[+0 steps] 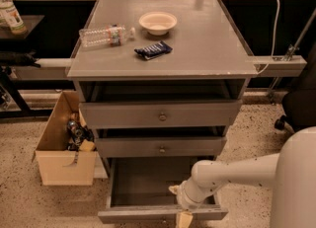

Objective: Close bottom drawer

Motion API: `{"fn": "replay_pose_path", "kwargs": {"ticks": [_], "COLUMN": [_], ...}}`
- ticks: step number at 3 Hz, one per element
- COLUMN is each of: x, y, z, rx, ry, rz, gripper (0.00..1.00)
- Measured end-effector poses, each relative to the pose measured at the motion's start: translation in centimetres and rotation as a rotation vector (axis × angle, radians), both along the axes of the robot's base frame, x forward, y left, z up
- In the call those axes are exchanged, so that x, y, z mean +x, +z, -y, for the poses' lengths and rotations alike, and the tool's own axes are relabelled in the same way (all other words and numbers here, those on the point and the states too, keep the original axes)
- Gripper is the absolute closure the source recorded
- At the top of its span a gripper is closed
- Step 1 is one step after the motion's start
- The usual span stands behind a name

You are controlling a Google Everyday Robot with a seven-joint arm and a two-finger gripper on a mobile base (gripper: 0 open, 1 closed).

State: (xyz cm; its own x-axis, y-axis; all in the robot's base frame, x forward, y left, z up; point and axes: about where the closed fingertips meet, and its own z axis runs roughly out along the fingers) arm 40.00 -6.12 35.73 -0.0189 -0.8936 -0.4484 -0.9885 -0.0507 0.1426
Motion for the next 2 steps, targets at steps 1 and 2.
{"fn": "replay_pose_path", "kwargs": {"ticks": [1,2], "x": [0.0,0.0], "y": [0.0,-2.4], "z": [0.0,-0.1], "rx": [0.000,0.002], "ry": [0.000,0.017], "rz": [0.000,-0.006], "gripper": [0.00,0.00]}}
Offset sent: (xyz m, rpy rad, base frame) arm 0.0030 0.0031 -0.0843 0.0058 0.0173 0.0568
